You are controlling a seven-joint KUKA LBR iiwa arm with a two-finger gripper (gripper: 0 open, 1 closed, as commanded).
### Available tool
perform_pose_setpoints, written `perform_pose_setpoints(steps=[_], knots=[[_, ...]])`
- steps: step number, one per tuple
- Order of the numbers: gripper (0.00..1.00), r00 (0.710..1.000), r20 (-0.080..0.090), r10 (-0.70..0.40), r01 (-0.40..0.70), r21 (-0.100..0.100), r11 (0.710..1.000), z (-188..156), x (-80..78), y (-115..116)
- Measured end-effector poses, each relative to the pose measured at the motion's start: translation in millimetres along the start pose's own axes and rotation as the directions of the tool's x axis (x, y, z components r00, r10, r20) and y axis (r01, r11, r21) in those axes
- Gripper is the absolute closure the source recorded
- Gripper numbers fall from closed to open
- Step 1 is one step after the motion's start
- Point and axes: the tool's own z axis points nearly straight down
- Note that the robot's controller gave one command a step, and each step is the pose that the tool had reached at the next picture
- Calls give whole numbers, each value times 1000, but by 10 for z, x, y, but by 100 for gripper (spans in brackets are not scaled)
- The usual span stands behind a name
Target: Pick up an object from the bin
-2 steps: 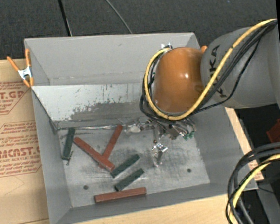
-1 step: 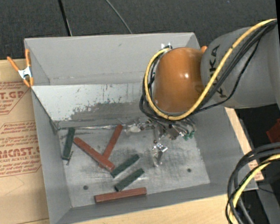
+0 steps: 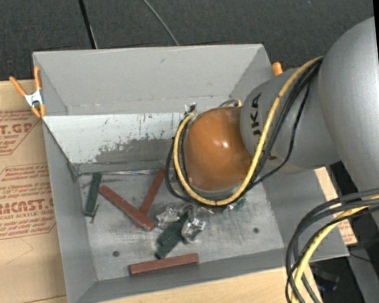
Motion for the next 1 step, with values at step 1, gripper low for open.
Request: perform_pose_setpoints(steps=[1], knots=[[100,1000,1,0,0,0,1000,0,-1,0]])
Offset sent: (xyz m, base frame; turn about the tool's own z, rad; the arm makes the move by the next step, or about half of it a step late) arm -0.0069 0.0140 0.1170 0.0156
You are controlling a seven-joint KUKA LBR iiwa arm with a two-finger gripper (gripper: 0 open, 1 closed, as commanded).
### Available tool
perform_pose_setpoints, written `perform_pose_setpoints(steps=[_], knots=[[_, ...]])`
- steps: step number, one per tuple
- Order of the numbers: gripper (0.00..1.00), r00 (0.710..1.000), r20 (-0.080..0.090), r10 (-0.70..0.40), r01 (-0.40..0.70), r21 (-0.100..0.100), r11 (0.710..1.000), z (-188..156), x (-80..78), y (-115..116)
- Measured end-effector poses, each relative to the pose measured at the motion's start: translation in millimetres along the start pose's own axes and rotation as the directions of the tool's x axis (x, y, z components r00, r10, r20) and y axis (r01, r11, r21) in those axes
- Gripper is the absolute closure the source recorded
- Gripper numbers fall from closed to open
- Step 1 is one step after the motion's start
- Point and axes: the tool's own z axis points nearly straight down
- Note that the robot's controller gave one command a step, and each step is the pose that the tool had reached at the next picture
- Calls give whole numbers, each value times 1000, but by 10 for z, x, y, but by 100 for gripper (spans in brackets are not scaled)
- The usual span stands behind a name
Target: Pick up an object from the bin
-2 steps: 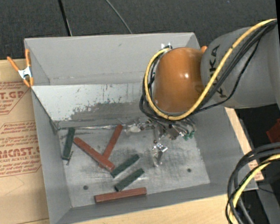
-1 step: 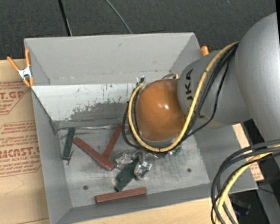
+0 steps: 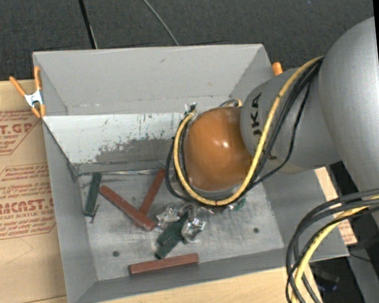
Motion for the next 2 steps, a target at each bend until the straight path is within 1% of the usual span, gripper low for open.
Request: perform_pose_setpoints(steps=[1,2], knots=[[100,1000,1,15,-15,-2,1000,-1165,-77,147],[100,1000,1,16,-16,-2,1000,-1165,-77,147]])
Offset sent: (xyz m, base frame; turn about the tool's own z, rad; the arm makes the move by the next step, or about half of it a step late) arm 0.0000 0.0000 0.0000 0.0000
